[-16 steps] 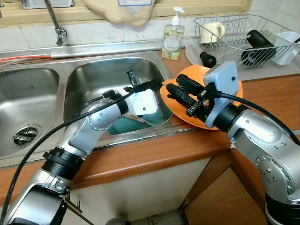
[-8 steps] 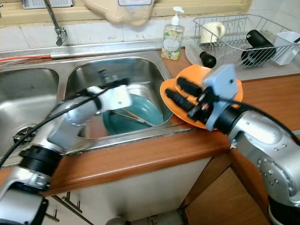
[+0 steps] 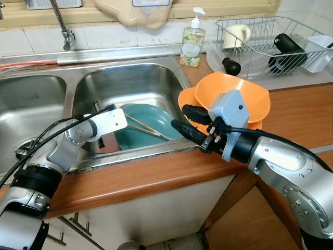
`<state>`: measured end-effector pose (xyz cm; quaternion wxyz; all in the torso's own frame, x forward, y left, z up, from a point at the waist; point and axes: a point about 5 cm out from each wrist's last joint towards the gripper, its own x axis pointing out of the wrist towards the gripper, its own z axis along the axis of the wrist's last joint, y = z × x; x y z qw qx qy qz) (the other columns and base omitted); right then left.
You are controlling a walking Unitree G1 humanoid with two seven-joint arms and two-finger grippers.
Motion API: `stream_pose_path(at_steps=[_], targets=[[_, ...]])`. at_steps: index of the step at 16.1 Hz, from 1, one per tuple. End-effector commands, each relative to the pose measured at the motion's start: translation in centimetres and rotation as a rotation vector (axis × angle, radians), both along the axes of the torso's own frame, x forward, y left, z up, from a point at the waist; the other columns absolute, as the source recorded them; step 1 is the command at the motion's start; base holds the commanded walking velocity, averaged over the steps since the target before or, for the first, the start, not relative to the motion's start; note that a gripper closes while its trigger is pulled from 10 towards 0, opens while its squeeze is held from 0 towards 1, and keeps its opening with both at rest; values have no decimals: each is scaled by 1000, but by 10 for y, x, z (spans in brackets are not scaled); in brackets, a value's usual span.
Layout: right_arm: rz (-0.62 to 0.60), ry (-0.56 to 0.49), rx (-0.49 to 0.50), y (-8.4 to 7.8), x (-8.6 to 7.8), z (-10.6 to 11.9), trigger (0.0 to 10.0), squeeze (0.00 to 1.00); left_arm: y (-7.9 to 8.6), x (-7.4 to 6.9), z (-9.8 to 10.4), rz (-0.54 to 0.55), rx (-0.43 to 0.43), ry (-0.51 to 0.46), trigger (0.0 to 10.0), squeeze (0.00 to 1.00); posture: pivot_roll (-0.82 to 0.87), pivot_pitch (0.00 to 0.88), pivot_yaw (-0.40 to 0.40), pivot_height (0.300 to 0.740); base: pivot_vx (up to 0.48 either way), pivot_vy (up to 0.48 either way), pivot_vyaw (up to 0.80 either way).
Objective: Kitchen organization
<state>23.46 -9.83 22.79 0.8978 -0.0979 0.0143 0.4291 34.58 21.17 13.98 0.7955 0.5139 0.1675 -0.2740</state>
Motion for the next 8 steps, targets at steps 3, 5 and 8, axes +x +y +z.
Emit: stream_pose_path(at_steps=[3,5,8], targets=[[16,-3,-10,0,-4,1,10000,0,-2,0,0,17,-28,33,10000,1000,-87,0,17,740,0,0,0],[-10,-14,8,-2,-1,4,10000,0,-2,-1,-1,21,-40,45,10000,1000,-89,0,15,740,0,0,0],[-155,-87,88,-12,11,17,10000,0,-6,2,9,53,-171,-53,10000,1000,-90,0,13,740,0,0,0]])
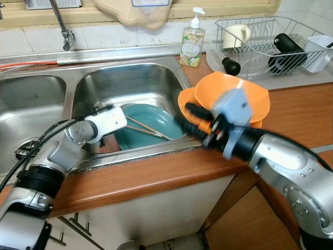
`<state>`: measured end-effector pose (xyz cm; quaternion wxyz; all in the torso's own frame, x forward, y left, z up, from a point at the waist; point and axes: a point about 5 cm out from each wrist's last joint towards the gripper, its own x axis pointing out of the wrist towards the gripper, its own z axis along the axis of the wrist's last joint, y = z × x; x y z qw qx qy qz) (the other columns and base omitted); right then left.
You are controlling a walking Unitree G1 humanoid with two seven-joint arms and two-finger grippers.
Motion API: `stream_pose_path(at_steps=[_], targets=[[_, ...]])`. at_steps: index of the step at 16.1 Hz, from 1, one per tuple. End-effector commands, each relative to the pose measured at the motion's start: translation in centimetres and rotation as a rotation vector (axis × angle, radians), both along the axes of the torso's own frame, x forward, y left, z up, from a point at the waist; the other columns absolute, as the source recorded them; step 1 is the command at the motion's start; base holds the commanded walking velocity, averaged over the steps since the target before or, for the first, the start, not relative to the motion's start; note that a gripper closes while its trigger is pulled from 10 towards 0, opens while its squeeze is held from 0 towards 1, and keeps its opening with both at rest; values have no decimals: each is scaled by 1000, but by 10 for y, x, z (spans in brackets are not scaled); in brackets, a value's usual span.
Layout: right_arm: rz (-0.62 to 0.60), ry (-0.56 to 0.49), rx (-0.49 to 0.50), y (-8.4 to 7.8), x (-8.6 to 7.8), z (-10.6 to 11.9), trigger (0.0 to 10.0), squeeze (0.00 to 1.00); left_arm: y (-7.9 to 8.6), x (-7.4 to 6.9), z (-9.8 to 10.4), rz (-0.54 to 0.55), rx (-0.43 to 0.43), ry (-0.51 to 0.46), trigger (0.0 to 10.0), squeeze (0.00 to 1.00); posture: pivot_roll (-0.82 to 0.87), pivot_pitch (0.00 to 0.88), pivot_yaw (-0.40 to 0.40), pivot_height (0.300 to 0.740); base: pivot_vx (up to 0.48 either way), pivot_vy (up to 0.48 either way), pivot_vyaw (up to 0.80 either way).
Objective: Kitchen organization
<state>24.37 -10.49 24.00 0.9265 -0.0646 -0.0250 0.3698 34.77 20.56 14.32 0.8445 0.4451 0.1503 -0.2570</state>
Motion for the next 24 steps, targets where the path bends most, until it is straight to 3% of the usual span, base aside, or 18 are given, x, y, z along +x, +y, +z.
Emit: stream_pose_path(at_steps=[1,2,3,4,5,7,9,11,14,18,19,20,24], targets=[[-127,-62,40,-14,10,11,10000,275,-2,2,12,14,-85,-81,10000,1000,-91,0,12,740,0,0,0],[-166,-79,56,-18,13,14,10000,565,-3,2,15,25,-112,-106,10000,1000,-93,0,10,740,0,0,0],[-216,-96,64,-24,16,16,10000,1000,-5,1,20,41,-200,-137,10000,369,-94,0,10,740,0,0,0],[-255,-105,67,-30,17,16,10000,1000,-5,-2,26,68,-314,-172,10000,0,-94,0,13,740,0,0,0],[-281,-103,74,-32,17,15,10000,1000,-7,-6,29,64,-391,-193,10000,0,-93,0,14,740,0,0,0],[-353,-95,94,-39,16,10,10000,1000,-19,-23,42,-20,-638,-253,10000,0,-92,0,11,740,0,0,0],[-379,-79,109,-41,14,4,10000,1000,-27,-41,46,-87,-766,-250,10000,0,-91,0,10,740,0,0,0],[-374,-59,102,-37,12,-4,10000,1000,-36,-61,38,-148,-823,-176,10000,0,-87,0,12,740,0,0,0],[-405,-54,120,-38,13,-7,10000,1000,-49,-82,34,-213,-891,-111,10000,0,-80,0,10,740,0,0,0],[-320,-11,71,-25,9,-19,10000,1000,-55,-89,35,-226,-917,-83,10000,0,-75,0,7,740,0,0,0],[-327,1,36,-20,11,-25,10000,906,-59,-90,34,-234,-918,-72,10000,0,-75,0,8,740,0,0,0],[-346,12,9,-17,13,-30,10000,0,-65,-93,33,-254,-922,-46,10000,0,-74,0,12,740,0,0,0],[-467,51,27,-18,25,-41,10000,0,-76,-99,28,-296,-892,1,10000,0,-71,0,16,740,0,0,0]])
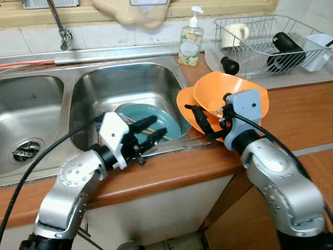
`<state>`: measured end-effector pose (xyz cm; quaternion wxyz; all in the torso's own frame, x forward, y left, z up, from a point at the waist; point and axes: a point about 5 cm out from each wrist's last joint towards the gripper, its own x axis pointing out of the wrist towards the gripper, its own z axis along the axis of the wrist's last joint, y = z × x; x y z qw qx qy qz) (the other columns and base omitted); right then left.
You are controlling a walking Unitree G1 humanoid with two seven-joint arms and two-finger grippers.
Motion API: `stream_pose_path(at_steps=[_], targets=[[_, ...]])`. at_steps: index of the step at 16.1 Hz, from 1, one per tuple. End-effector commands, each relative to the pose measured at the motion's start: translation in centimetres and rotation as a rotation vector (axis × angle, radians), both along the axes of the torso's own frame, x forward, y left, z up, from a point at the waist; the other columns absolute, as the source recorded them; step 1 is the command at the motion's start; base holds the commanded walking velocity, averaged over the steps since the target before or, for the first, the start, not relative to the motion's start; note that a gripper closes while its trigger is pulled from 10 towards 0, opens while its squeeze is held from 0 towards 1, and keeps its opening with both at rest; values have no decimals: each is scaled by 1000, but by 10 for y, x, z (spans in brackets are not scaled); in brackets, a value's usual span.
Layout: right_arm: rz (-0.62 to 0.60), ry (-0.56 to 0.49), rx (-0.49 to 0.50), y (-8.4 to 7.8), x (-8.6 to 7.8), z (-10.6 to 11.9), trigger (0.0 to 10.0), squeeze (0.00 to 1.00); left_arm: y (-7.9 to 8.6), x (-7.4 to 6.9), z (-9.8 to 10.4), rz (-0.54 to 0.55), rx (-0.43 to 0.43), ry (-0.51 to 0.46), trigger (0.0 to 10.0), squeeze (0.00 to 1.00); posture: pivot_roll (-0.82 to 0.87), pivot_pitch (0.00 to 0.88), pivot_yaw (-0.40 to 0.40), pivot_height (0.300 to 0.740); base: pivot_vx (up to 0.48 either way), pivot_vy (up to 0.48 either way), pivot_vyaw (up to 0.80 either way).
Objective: Kitchen organization
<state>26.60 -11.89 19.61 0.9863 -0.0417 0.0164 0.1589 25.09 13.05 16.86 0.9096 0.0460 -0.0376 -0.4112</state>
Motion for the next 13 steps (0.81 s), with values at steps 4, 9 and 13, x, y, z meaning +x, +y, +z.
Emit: stream_pose_path(at_steps=[4,9,13], targets=[[-183,34,40,-21,5,-7,10000,0,-3,-2,4,-6,8,-11,10000,0,-75,0,17,740,0,0,0],[-226,44,28,-35,-1,-9,10000,0,-5,-2,5,-19,11,-13,10000,0,-81,0,22,740,0,0,0],[-207,43,44,-35,-3,-8,0,0,-7,-1,6,-20,9,-17,10000,0,-85,0,20,740,0,0,0]])
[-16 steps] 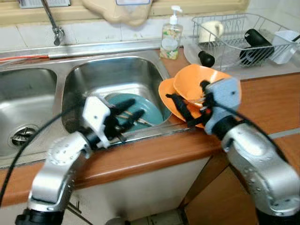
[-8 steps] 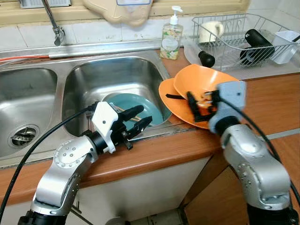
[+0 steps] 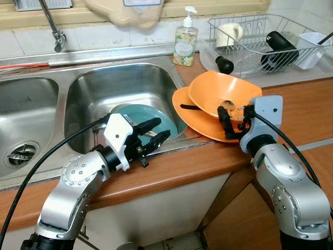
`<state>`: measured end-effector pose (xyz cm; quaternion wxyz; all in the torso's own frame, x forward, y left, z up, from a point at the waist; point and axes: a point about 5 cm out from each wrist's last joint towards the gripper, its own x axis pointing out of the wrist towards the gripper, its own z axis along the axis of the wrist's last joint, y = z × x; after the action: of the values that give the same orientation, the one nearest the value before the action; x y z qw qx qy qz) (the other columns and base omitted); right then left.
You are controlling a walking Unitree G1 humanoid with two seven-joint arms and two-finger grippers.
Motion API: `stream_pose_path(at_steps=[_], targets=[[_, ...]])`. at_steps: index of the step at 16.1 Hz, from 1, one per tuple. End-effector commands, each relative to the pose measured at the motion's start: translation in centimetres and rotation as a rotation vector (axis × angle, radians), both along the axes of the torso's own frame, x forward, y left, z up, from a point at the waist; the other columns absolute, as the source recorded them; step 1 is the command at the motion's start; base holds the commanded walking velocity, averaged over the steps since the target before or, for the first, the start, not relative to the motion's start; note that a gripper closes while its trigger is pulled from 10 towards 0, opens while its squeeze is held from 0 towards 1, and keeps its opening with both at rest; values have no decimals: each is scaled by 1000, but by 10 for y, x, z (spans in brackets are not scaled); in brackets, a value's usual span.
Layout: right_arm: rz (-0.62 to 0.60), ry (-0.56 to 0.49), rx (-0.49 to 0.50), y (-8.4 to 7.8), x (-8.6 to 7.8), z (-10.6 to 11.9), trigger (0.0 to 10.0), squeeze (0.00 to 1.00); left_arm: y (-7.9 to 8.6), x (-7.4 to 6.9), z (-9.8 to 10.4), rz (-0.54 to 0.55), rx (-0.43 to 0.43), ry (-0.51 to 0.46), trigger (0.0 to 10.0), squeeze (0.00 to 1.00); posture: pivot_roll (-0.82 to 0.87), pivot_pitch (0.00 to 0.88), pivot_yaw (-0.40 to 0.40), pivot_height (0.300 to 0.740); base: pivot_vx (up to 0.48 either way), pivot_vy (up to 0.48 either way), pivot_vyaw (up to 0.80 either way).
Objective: Kitchen organization
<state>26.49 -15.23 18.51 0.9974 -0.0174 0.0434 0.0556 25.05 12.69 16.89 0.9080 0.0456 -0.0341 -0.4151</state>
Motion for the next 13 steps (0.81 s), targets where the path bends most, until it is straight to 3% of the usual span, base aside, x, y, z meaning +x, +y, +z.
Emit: stream_pose_path(at_steps=[1,13], targets=[[9,-10,11,0,-2,3,0,0,-4,-1,6,-14,2,-24,10000,0,-86,0,18,740,0,0,0],[11,-13,30,-1,-3,5,0,0,-9,-1,5,-25,-10,-30,10000,0,-94,0,13,740,0,0,0]])
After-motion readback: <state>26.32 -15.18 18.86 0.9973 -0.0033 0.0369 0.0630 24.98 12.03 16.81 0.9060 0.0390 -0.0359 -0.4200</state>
